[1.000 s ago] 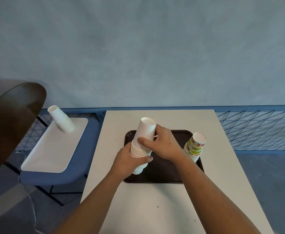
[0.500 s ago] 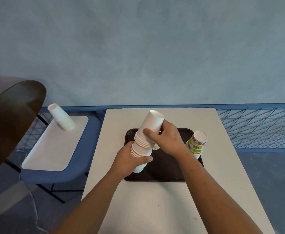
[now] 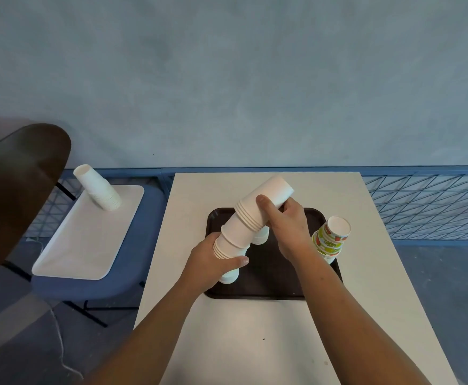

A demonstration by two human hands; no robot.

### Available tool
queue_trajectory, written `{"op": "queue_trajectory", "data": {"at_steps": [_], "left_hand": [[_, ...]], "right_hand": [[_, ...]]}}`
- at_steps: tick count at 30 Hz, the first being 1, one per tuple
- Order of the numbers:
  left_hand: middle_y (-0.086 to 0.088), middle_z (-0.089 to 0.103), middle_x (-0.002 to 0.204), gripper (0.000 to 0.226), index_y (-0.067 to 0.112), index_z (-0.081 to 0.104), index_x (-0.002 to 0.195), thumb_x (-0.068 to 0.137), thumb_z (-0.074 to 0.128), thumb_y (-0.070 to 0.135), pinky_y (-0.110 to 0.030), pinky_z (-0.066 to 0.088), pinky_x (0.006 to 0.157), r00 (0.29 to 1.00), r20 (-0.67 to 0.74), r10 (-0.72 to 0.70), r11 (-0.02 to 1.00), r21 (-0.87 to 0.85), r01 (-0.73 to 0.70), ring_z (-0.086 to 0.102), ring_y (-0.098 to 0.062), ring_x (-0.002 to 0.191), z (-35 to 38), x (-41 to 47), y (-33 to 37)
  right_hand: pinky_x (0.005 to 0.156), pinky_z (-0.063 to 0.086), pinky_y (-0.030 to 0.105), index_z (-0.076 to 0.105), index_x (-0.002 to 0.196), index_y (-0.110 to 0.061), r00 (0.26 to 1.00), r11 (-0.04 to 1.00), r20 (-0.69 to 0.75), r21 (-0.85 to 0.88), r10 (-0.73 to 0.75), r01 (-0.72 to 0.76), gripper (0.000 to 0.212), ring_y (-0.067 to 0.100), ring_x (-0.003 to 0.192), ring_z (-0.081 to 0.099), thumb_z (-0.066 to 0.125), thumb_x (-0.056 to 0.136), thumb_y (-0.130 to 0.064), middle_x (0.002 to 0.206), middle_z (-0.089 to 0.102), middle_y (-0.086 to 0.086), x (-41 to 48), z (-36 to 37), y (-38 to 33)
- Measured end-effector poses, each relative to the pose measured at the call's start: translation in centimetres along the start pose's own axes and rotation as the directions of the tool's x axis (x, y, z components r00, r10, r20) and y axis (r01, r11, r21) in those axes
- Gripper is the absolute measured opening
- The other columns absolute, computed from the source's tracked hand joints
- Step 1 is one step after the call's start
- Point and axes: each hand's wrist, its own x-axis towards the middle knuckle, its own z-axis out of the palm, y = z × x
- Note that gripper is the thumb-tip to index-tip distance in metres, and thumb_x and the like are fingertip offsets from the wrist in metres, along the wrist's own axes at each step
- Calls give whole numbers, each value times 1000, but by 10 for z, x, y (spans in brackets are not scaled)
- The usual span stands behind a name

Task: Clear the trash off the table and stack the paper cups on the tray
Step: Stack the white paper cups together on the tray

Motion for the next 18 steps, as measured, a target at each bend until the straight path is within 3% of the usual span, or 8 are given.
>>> {"op": "queue_trajectory", "data": {"at_steps": [3,7,13,16,18], "left_hand": [[14,70,106,62,36,60,119,68,94,45,-20,50,74,1000,-3,-5,1000,-13,5,65,-6,98,0,8,-4],[12,71,108,64,35,63,120,66,94,49,-30,57,83,1000,-9,-2,1000,-14,2,67,-10,101,0,17,-7],[17,68,106,66,35,60,121,66,95,46,-23,51,77,1000,-15,-16,1000,26,16,63,-1,98,-2,24,-8],[19,67,103,64,37,59,118,66,95,45,-18,47,72,999,-23,-23,999,39,24,62,2,95,-5,25,-7],[16,69,106,64,34,61,119,66,96,44,-22,50,76,1000,-26,-16,999,30,17,64,-2,97,-5,27,-6]], "right_hand": [[89,60,55,66,103,-24,1000,1000,-8,-17,0,0,49,20,100,71,77,69,-58,101,72,0,7,1,-3],[87,61,46,62,112,-21,996,974,28,-210,-84,88,40,15,98,68,76,85,-47,103,70,-4,14,5,-3],[87,60,54,66,100,-26,997,1000,-72,-17,0,-2,43,18,96,71,76,72,-58,98,73,-3,26,5,-3],[88,60,53,65,101,-27,998,999,-55,-44,-4,2,35,18,97,71,77,78,-51,99,72,-3,28,5,0],[87,61,51,65,106,-23,1000,996,-31,-92,0,-3,47,18,98,70,75,73,-56,100,71,-2,25,6,4]]}}
